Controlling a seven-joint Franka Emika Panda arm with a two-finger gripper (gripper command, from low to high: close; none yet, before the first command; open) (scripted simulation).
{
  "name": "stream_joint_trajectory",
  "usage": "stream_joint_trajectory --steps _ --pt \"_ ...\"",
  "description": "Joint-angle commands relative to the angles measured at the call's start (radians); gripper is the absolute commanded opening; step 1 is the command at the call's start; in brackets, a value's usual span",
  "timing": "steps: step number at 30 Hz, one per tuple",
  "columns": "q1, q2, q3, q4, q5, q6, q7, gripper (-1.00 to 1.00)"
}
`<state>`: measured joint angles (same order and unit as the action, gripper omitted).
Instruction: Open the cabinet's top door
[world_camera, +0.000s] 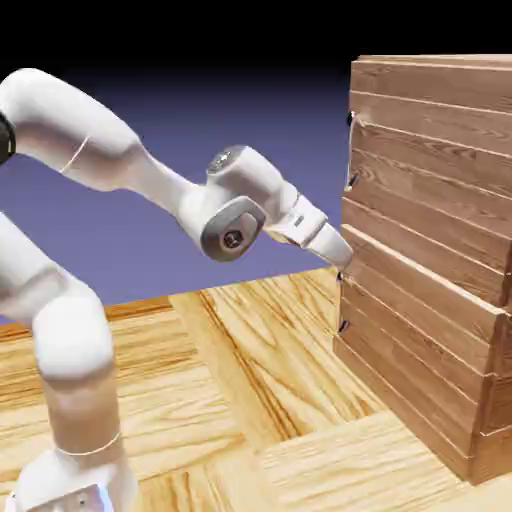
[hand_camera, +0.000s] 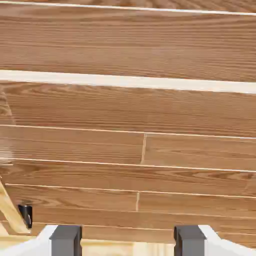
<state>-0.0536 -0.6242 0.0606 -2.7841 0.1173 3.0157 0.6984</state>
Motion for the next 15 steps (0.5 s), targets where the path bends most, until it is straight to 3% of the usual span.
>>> stream_joint_trajectory --steps 1,15 --pt "-0.024 -0.02 0.022 0.01 0.044 -0.008 -0.016 0.0" --pt "-0.365 -0.301 0.337 0.144 0.653 -0.119 -0.237 0.0"
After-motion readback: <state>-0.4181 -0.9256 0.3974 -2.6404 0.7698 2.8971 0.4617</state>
